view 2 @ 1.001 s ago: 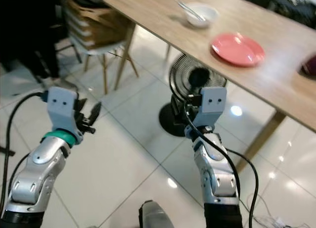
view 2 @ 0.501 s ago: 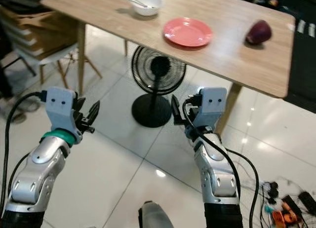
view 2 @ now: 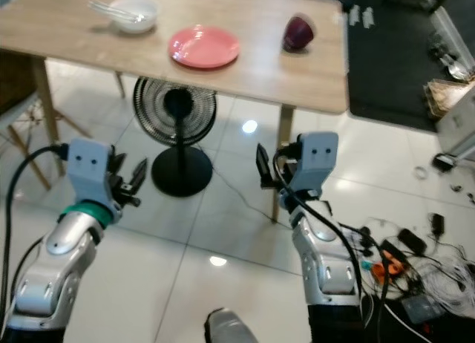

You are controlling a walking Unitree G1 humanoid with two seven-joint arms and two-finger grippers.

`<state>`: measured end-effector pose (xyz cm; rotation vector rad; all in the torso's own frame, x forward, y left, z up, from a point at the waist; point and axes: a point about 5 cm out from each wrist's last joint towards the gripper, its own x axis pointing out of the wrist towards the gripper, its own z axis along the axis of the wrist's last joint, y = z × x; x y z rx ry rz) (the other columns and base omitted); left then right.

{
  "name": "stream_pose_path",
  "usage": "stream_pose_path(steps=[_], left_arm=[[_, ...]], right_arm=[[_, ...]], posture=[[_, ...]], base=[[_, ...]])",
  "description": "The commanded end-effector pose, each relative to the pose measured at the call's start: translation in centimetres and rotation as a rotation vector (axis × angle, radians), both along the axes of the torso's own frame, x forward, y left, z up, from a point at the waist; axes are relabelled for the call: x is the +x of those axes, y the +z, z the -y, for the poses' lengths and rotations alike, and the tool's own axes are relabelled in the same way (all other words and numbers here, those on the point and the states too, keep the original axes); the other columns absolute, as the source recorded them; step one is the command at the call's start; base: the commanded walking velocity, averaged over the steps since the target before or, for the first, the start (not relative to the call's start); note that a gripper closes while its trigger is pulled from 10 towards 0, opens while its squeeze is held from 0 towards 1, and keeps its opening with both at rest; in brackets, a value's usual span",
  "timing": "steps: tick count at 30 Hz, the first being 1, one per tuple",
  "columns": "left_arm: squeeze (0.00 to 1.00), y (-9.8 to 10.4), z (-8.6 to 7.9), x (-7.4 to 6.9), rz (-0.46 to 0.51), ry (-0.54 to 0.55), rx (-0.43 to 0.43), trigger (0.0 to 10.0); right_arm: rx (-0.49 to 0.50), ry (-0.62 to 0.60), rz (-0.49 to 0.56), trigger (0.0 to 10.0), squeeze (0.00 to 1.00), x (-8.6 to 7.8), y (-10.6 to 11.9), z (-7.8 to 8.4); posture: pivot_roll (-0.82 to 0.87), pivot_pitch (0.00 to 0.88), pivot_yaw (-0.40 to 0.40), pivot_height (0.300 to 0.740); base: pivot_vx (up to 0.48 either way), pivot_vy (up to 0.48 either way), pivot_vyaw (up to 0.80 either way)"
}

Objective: Setting the table

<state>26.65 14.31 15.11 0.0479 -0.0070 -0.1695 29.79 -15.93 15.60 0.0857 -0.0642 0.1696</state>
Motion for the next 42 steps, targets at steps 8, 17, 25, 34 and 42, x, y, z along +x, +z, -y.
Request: stream_pose_path(steps=[8,17,25,34,42], left_arm=[[0.00,-0.9,-2.7,-1.2,-0.033,0.140,0.034,10.0],[0.00,-1.3,-2.0,-0.8,-0.034,0.119,0.053,10.0],[0.00,-0.9,-1.9,-0.4,-0.023,0.116,0.050,10.0],[0.00,-0.2,-2.8,0.4,0.001,0.180,0.082,10.0],[0.00,1.6,-4.5,1.7,0.080,0.315,0.208,10.0]], right_arm=[[0.023,0.120,-0.057,10.0,0.00,1.0,-1.1,-2.1],[0.045,0.148,-0.081,10.0,0.00,0.7,-1.4,-2.1],[0.057,0.151,-0.073,10.0,0.00,0.6,-1.3,-2.4],[0.069,0.160,-0.055,10.0,0.00,1.0,-0.9,-2.8],[0.061,0.236,0.035,10.0,0.00,1.4,0.9,-5.1]], posture=[[-0.04,0.000,-0.048,0.740],[-0.06,0.004,-0.045,0.740],[-0.07,0.003,-0.031,0.740],[-0.07,0.001,-0.020,0.740],[-0.08,0.000,0.011,0.740]], base=[[0.000,0.000,-0.80],[0.000,0.000,-0.80],[0.000,0.000,-0.80],[0.000,0.000,-0.76],[0.000,0.000,0.00]])
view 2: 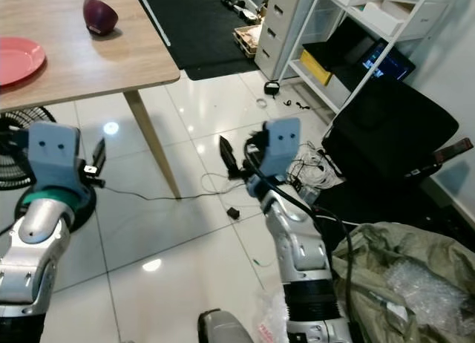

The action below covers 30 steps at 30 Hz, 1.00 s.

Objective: Setting the table

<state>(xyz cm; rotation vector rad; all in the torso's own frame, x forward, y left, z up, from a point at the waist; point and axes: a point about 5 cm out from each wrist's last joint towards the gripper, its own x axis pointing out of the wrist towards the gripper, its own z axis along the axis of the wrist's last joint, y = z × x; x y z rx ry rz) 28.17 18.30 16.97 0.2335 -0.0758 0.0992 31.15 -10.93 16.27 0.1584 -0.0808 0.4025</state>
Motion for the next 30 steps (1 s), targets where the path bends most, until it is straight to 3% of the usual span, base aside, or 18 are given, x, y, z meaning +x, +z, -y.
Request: stream_pose_path(steps=[1,4,18,21,30], left_arm=[[0.00,-0.3,-0.5,0.2,-0.010,0.051,0.026,10.0],[0.00,-0.1,-1.5,0.3,-0.002,0.126,0.026,10.0],[0.00,0.0,-1.7,0.1,0.027,0.184,0.037,10.0],[0.00,0.2,-2.0,0.2,0.047,0.219,0.062,10.0],[0.00,0.3,-2.0,0.3,0.054,0.220,0.065,10.0]], right_arm=[[-0.004,0.001,0.015,10.0,0.00,0.1,0.2,-0.1],[0.014,-0.013,0.034,10.0,0.00,0.2,0.7,-0.5],[0.050,-0.043,0.063,10.0,0.00,0.4,1.2,-0.5],[0.009,-0.110,0.097,10.0,0.00,0.9,1.5,0.0],[0.010,-0.117,0.104,10.0,0.00,1.1,1.6,-0.1]], posture=[[-0.08,0.000,0.011,0.740],[-0.08,0.000,0.015,0.740],[-0.08,0.000,0.015,0.740],[-0.07,0.000,0.018,0.740],[-0.07,0.000,0.019,0.740]], base=[[0.000,0.000,0.00],[0.000,0.000,0.00],[0.000,0.000,0.00],[0.325,0.000,0.00],[0.480,0.000,0.00]])
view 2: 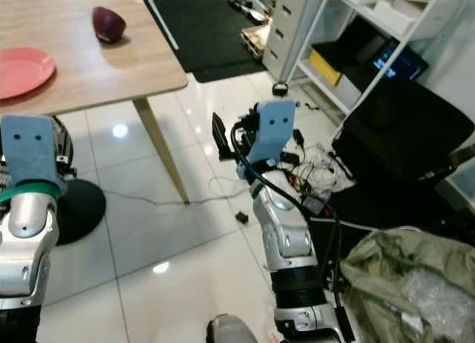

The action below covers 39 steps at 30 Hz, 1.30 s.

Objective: Setting the table

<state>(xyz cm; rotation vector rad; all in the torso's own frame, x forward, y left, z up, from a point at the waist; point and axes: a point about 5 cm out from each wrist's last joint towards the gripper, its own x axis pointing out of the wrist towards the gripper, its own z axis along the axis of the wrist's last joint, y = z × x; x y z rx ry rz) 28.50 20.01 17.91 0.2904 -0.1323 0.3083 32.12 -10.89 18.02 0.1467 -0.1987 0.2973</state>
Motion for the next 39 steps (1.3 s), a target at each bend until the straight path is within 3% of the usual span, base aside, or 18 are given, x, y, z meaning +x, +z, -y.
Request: stream_pose_path(steps=[1,23,28,39], left_arm=[[0.00,-0.6,-0.3,-0.1,-0.025,0.018,0.008,10.0],[0.00,-1.1,0.1,0.1,-0.043,0.006,0.004,10.0],[0.00,-1.8,0.8,0.4,-0.111,-0.069,0.017,10.0],[0.00,-1.8,1.1,0.5,-0.117,-0.095,0.023,10.0]], right_arm=[[-0.005,-0.004,-0.004,10.0,0.00,0.1,-0.2,0.0],[-0.015,0.015,-0.001,10.0,0.00,0.0,-0.6,-0.2],[-0.017,-0.003,-0.002,10.0,0.00,0.1,-0.6,0.2],[-0.015,-0.019,-0.001,10.0,0.00,0.2,-0.5,0.5]], posture=[[-0.07,0.000,0.019,0.740],[-0.07,0.000,0.019,0.740],[-0.07,0.000,0.022,0.740],[-0.08,0.000,0.025,0.740]], base=[[0.480,0.000,0.00],[0.457,0.000,0.00],[0.000,0.000,0.00],[0.000,0.000,0.00]])
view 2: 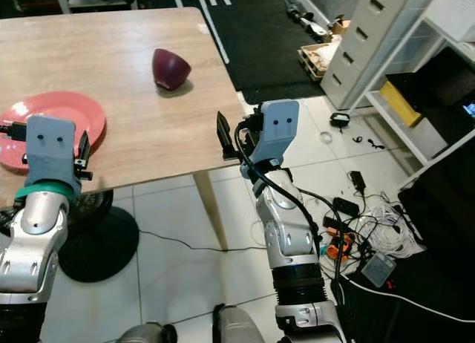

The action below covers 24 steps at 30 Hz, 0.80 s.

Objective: Setting the table

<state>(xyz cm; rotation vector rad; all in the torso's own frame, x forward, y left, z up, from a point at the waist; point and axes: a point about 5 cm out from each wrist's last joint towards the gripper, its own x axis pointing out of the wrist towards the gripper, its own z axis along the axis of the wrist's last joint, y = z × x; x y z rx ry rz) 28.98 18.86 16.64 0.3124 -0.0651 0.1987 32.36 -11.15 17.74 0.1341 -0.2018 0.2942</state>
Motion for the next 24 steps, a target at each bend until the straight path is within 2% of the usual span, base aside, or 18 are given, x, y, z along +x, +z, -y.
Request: stream_pose_path(steps=[1,6,8,11,12,14,15,16,17,18,19,20,21,22,24], left_arm=[[0.00,-0.6,-0.1,0.0,-0.033,0.002,0.007,10.0],[0.00,-0.8,-0.3,-0.1,-0.053,0.016,-0.038,10.0],[0.00,-1.2,-1.2,0.0,-0.085,0.058,-0.097,10.0],[0.00,-1.4,-1.7,-0.1,-0.100,0.078,-0.103,10.0],[0.00,-1.8,-2.5,-0.2,-0.128,0.089,-0.124,10.0],[0.00,-2.1,-3.0,-0.4,-0.145,0.093,-0.134,10.0],[0.00,-2.9,-3.9,-0.6,-0.219,0.085,-0.162,10.0],[0.00,-3.1,-4.2,-0.6,-0.254,0.062,-0.077,10.0],[0.00,-3.1,-4.2,-0.6,-0.254,0.062,-0.077,10.0],[0.00,-3.2,-4.4,-0.6,-0.278,0.045,-0.013,10.0],[0.00,-3.2,-4.8,-0.7,-0.311,0.005,0.099,10.0],[0.00,-3.2,-4.8,-0.7,-0.311,0.005,0.099,10.0],[0.00,-3.3,-5.6,-0.8,-0.368,-0.060,0.259,10.0],[0.00,-3.3,-5.9,-0.9,-0.392,-0.084,0.315,10.0],[0.00,-3.3,-5.9,-0.9,-0.392,-0.084,0.315,10.0]], right_arm=[[-0.002,-0.013,-0.005,10.0,0.00,0.0,-0.3,0.2],[-0.001,-0.010,-0.005,10.0,0.00,-0.1,-0.3,0.2],[-0.005,-0.009,-0.004,10.0,0.00,-0.1,-0.3,0.2],[-0.012,-0.013,-0.001,10.0,0.00,-0.1,-0.2,0.4],[-0.061,-0.016,0.019,10.0,0.00,-0.1,-0.1,0.6],[-0.097,-0.019,0.034,10.0,0.00,0.0,0.1,0.8],[-0.149,-0.007,0.058,10.0,0.00,0.0,0.4,0.8],[-0.146,0.000,0.060,10.0,0.00,0.0,0.5,0.8],[-0.146,0.000,0.060,10.0,0.00,0.0,0.5,0.8],[-0.143,0.004,0.060,10.0,0.00,0.0,0.5,0.7],[-0.128,0.002,0.053,10.0,0.00,0.0,0.5,0.7],[-0.128,0.002,0.053,10.0,0.00,0.0,0.5,0.7],[-0.108,-0.004,0.042,10.0,0.00,0.0,0.4,0.8],[-0.101,-0.008,0.038,10.0,0.00,0.0,0.4,0.8],[-0.101,-0.008,0.038,10.0,0.00,0.0,0.4,0.8]], posture=[[-0.08,0.000,0.024,0.740],[-0.07,0.000,0.024,0.740],[-0.07,0.000,0.021,0.740],[-0.07,0.000,0.021,0.740],[-0.06,0.001,0.021,0.740],[-0.06,0.001,0.021,0.740],[-0.06,0.007,0.020,0.740],[-0.06,0.023,0.019,0.740],[-0.06,0.023,0.019,0.740],[-0.06,0.023,0.019,0.740],[-0.04,0.040,0.023,0.740],[-0.04,0.040,0.023,0.740],[-0.04,0.047,0.024,0.740],[-0.04,0.047,0.024,0.740],[-0.04,0.047,0.024,0.740]], base=[[0.000,0.000,0.00],[0.000,0.000,0.00],[0.000,0.000,0.00],[0.000,0.000,0.00],[0.000,0.000,0.00],[0.000,0.000,0.00],[0.000,0.000,0.00],[0.000,0.000,0.00],[0.000,0.000,0.00],[0.000,0.000,0.00],[0.000,0.000,0.00],[0.000,0.000,0.00],[0.000,0.000,0.00],[0.000,0.000,0.00],[0.000,0.000,0.00]])
